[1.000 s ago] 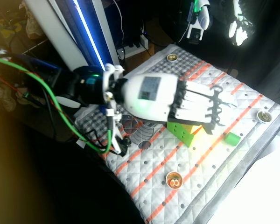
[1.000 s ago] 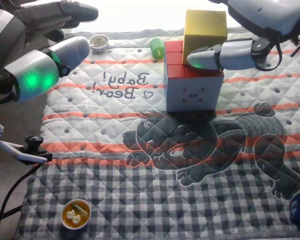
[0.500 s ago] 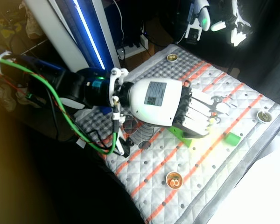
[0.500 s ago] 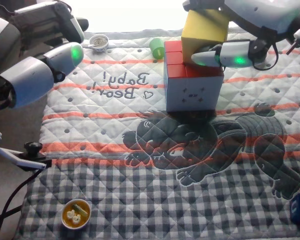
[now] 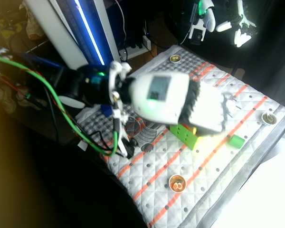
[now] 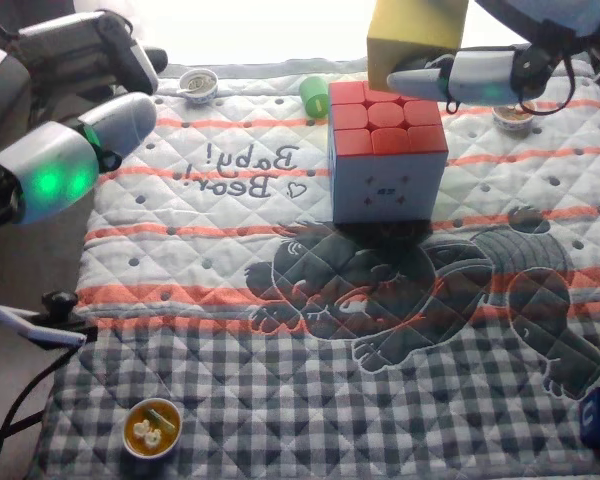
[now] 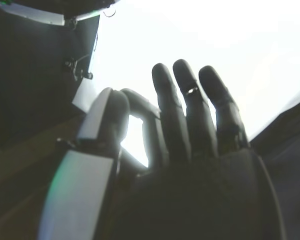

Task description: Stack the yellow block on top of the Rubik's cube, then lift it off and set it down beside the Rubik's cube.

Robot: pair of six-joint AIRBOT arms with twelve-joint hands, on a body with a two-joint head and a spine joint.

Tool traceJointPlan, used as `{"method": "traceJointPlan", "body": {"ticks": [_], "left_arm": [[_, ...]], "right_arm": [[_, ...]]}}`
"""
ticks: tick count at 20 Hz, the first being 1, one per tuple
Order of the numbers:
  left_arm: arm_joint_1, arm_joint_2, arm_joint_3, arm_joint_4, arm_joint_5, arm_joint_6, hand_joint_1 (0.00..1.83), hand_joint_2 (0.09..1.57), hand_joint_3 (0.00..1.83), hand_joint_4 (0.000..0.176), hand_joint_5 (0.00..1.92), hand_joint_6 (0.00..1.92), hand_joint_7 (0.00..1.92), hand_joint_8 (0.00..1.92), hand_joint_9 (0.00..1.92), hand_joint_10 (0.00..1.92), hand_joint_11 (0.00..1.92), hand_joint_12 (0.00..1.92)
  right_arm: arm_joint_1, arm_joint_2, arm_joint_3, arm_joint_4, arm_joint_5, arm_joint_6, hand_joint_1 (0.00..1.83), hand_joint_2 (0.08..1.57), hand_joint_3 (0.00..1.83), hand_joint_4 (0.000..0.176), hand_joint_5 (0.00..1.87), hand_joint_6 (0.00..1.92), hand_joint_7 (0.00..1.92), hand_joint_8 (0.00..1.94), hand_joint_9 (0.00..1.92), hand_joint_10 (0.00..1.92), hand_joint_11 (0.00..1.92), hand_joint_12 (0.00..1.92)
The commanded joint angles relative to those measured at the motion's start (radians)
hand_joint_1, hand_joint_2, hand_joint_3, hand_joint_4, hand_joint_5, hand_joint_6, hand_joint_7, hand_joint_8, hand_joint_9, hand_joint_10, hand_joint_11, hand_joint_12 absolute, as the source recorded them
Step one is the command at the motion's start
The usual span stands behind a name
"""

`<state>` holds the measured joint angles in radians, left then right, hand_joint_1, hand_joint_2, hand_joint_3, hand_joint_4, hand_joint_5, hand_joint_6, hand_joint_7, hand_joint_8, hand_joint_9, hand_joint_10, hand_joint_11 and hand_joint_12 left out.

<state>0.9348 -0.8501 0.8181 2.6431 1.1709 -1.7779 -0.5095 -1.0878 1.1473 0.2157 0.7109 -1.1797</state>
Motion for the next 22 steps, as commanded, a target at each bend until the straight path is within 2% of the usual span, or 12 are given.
{"method": "traceJointPlan", "body": {"ticks": [1, 3, 4, 5, 6, 9, 11, 13, 14, 17, 18, 22], "left_arm": [[0.0, 0.006, -0.005, 0.027, 0.142, -0.01, 0.91, 1.3, 0.0, 0.057, 0.65, 1.47, 0.7, 0.07, 0.37, 0.74, 0.0, 1.53], [0.015, 0.014, -0.013, 0.017, 0.158, -0.011, 0.91, 1.29, 0.0, 0.06, 0.66, 1.46, 0.71, 0.07, 0.34, 0.72, 0.0, 1.48], [0.02, 0.016, -0.016, 0.014, 0.163, -0.011, 0.92, 1.3, 0.0, 0.033, 0.64, 1.48, 0.71, 0.07, 0.34, 0.72, 0.0, 1.47], [0.022, 0.016, -0.016, 0.013, 0.164, -0.011, 0.92, 1.31, 0.0, 0.028, 0.64, 1.49, 0.71, 0.07, 0.35, 0.72, 0.0, 1.46], [0.023, 0.016, -0.017, 0.012, 0.164, -0.011, 0.92, 1.3, 0.0, 0.031, 0.65, 1.47, 0.7, 0.06, 0.36, 0.68, 0.01, 1.47], [0.034, 0.018, -0.021, 0.004, 0.17, -0.012, 0.9, 1.29, 0.0, 0.076, 0.66, 1.46, 0.72, 0.07, 0.37, 0.67, 0.0, 1.47], [0.049, 0.023, -0.027, -0.002, 0.185, -0.013, 0.9, 1.3, 0.0, 0.074, 0.66, 1.47, 0.73, 0.07, 0.37, 0.67, 0.0, 1.44], [0.063, 0.028, -0.032, -0.01, 0.198, -0.021, 0.93, 1.3, 0.0, 0.006, 0.65, 1.48, 0.71, 0.07, 0.34, 0.69, 0.0, 1.41], [0.07, 0.029, -0.032, -0.011, 0.202, -0.029, 0.94, 1.3, 0.0, 0.0, 0.65, 1.47, 0.71, 0.07, 0.35, 0.71, 0.0, 1.43], [0.075, 0.029, -0.032, -0.017, 0.201, -0.03, 0.9, 1.29, 0.0, 0.079, 0.66, 1.45, 0.67, 0.06, 0.34, 0.68, 0.0, 1.39], [0.075, 0.029, -0.032, -0.017, 0.201, -0.03, 0.87, 1.29, 0.0, 0.121, 0.65, 1.47, 0.64, 0.05, 0.3, 0.62, 0.0, 1.23], [0.076, 0.025, -0.032, -0.018, 0.201, -0.03, 0.83, 1.32, 0.0, 0.149, 0.62, 1.52, 0.55, 0.01, 0.23, 0.41, 0.0, 0.83]], "right_arm": [[0.001, 0.01, -0.016, -0.026, 0.16, -0.001, 1.19, 1.25, 0.0, 0.0, 0.78, 1.18, 0.71, 1.63, 0.58, 1.78, 0.51, 1.92], [-0.023, 0.04, -0.056, -0.06, 0.19, -0.001, 1.2, 1.25, 0.0, 0.0, 0.8, 1.1, 0.7, 1.68, 0.61, 1.92, 0.59, 1.92], [-0.041, 0.066, -0.084, -0.078, 0.213, -0.001, 1.21, 1.22, 0.0, 0.0, 0.87, 1.06, 0.77, 1.54, 0.62, 1.8, 0.54, 1.92], [-0.054, 0.081, -0.102, -0.087, 0.228, -0.001, 1.22, 1.19, 0.0, 0.0, 0.88, 1.03, 0.84, 1.45, 0.69, 1.73, 0.58, 1.92], [-0.073, 0.1, -0.123, -0.096, 0.247, -0.001, 1.22, 1.19, 0.0, 0.0, 0.87, 1.05, 0.86, 1.42, 0.68, 1.69, 0.54, 1.92], [-0.142, 0.155, -0.184, -0.12, 0.31, -0.001, 1.2, 1.19, 0.0, 0.0, 0.83, 1.14, 0.87, 1.37, 0.71, 1.64, 0.54, 1.92], [-0.181, 0.181, -0.215, -0.135, 0.322, -0.001, 1.2, 1.2, 0.0, 0.0, 0.84, 1.12, 0.83, 1.46, 0.72, 1.74, 0.59, 1.92], [-0.218, 0.199, -0.241, -0.154, 0.323, -0.001, 1.22, 1.19, 0.0, 0.0, 0.91, 1.01, 0.85, 1.44, 0.76, 1.73, 0.56, 1.92], [-0.241, 0.205, -0.253, -0.162, 0.323, -0.001, 1.23, 1.2, 0.0, 0.0, 0.91, 0.95, 0.79, 1.57, 0.82, 1.88, 0.68, 1.92], [-0.321, 0.211, -0.272, -0.156, 0.322, -0.001, 1.22, 1.25, 0.0, 0.0, 0.92, 1.04, 0.88, 1.36, 0.79, 1.63, 0.63, 1.92], [-0.338, 0.211, -0.272, -0.153, 0.321, 0.01, 1.21, 1.25, 0.0, 0.0, 0.91, 1.13, 0.87, 1.28, 0.78, 1.54, 0.63, 1.85], [-0.443, 0.208, -0.254, -0.156, 0.32, 0.138, 1.19, 1.23, 0.0, 0.0, 0.82, 1.24, 0.85, 1.31, 0.76, 1.45, 0.6, 1.74]]}}
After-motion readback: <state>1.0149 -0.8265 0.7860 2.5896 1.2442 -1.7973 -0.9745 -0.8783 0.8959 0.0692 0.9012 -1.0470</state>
